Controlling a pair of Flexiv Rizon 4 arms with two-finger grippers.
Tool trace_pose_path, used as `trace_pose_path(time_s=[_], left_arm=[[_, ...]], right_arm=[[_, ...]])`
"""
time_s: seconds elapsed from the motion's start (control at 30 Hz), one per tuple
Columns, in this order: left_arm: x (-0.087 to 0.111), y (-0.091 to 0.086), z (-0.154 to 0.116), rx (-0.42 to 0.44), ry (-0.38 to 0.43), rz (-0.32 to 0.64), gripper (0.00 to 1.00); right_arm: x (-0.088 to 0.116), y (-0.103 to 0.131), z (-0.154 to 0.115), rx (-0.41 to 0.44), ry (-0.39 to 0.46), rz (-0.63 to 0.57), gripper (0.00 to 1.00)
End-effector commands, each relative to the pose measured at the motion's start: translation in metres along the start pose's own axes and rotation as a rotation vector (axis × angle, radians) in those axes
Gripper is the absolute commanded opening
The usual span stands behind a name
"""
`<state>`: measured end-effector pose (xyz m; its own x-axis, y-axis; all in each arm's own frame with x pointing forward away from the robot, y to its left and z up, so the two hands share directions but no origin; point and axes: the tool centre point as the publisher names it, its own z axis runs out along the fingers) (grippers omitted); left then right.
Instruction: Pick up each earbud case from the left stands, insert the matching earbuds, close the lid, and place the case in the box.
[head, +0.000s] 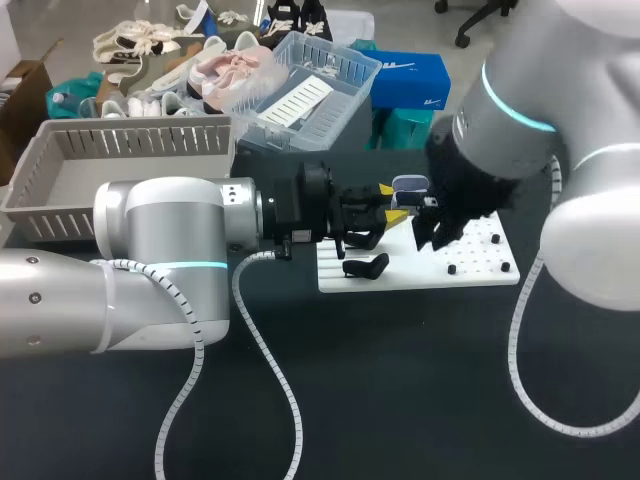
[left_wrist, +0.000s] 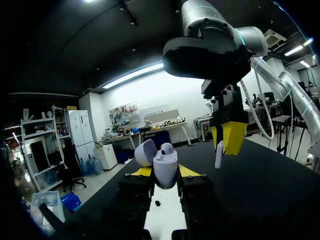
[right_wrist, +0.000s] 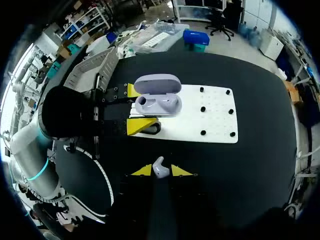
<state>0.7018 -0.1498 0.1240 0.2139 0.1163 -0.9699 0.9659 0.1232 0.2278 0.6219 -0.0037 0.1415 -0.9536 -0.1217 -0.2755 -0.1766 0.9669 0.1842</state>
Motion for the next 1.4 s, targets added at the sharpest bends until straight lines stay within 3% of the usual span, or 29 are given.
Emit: trace_pose_path(time_s=[0.03, 0.53, 1.0, 1.4], left_arm=[[0.001, -0.001, 0.0, -0.005, -0.002, 0.002, 0.0], [0.001, -0.001, 0.0, -0.005, -0.002, 0.002, 0.0], [0.001, -0.001, 0.0, -0.005, -0.002, 0.002, 0.0], [0.001, -0.001, 0.0, -0.005, -0.002, 0.002, 0.0]], right_arm=[[-0.012, 0.004, -0.016, -0.002, 0.077, -0.05, 0.0], [-0.039, 0.009, -0.043, 0.01, 0.104, -0.217, 0.0], [-0.061, 0.002, -0.03, 0.006, 0.114, -0.284, 0.0], [-0.067, 0.006, -0.024, -0.008, 0.119, -0.316, 0.0]])
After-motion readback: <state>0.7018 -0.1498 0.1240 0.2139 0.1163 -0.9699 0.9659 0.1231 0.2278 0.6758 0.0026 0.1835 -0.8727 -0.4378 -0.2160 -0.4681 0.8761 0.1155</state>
